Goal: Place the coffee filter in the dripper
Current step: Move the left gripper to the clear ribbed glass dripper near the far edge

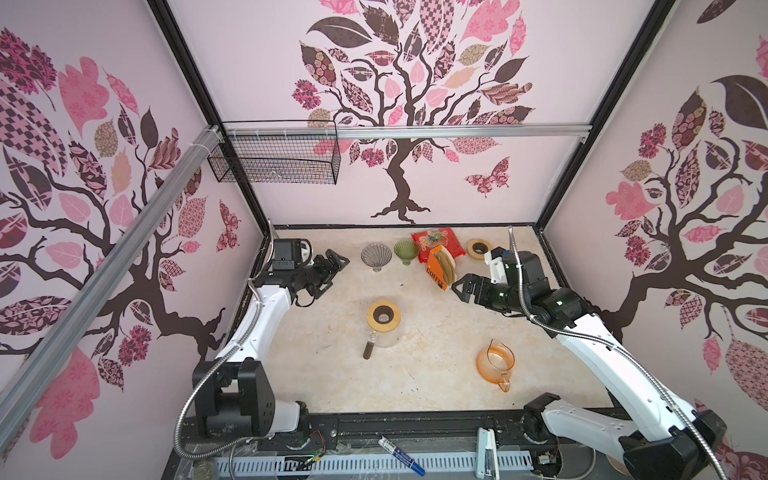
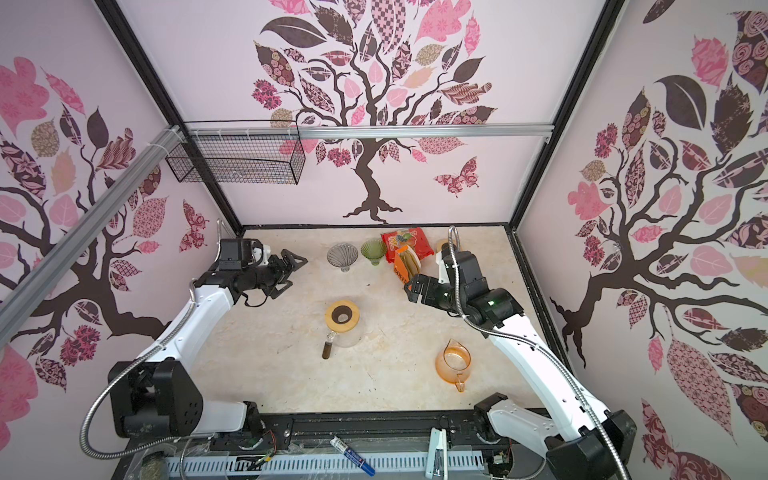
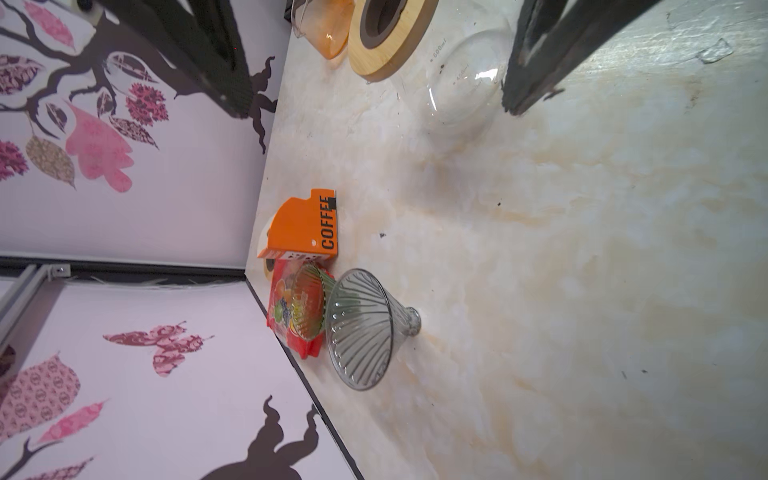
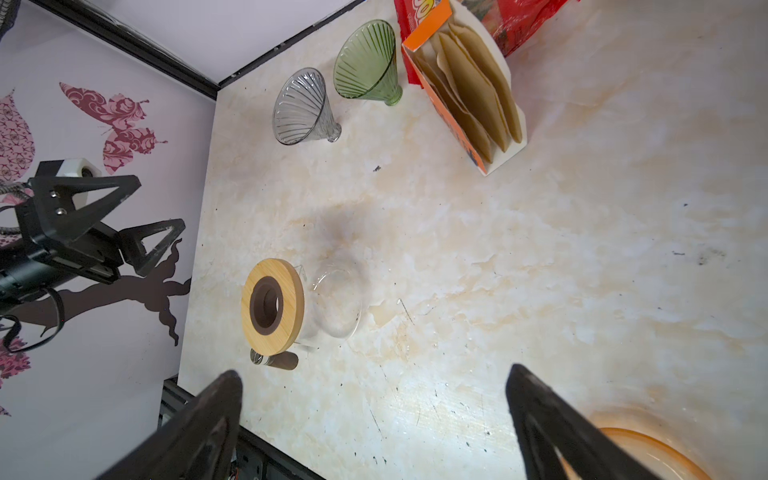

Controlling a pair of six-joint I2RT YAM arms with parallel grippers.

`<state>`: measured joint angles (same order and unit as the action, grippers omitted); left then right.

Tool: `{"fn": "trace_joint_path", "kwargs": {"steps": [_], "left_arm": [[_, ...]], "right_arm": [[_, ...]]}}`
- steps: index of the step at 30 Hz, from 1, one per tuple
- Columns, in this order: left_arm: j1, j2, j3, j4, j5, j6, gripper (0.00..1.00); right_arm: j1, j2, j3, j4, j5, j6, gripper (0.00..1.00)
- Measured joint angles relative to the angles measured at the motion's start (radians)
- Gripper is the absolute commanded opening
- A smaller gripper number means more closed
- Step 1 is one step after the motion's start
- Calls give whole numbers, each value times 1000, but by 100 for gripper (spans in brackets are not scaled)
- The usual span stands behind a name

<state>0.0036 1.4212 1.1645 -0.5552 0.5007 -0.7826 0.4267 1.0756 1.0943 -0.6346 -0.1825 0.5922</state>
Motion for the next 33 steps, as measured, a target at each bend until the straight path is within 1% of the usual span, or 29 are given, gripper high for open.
{"fn": "trace_joint_path", "kwargs": {"steps": [2, 4, 6, 9, 10, 12, 15, 19, 23, 26, 28, 31, 33], "left_arm": [[11, 40, 73, -72, -74, 1, 97], [31, 67, 124, -112, -97, -5, 97], [74, 72, 130, -108, -82, -29, 97], [153, 72, 100, -50, -46, -87, 97], [167, 77, 99, -48, -47, -99, 97], [167, 86, 105, -45, -47, -105, 97], [119, 123, 142, -53, -51, -105, 97], [26, 199, 227, -83, -74, -103, 97], [-77, 313, 376, -180, -137, -79, 93], [-149, 397, 491, -253, -195, -56, 87], [-193, 453, 564, -301, -234, -46, 81], [-235, 513, 626, -340, -261, -43, 72], [-246, 551, 658, -368, -274, -50, 67]], "right_arm": [[0, -5, 12, -17, 8, 9, 100], [0, -4, 21, -21, 0, 9, 100], [0, -3, 29, -31, -17, 6, 100], [0, -3, 40, -43, -35, -9, 100], [0, -2, 45, -46, -40, -14, 100], [0, -2, 50, -47, -48, -24, 100], [0, -2, 51, -46, -61, -35, 100], [0, 2, 51, -43, -84, -47, 100], [0, 19, 58, -53, -74, -65, 100], [0, 26, 70, -68, -46, -83, 100], [0, 26, 77, -85, -30, -95, 100], [0, 25, 79, -95, -13, -103, 100], [0, 23, 78, -103, -3, -105, 100]]}}
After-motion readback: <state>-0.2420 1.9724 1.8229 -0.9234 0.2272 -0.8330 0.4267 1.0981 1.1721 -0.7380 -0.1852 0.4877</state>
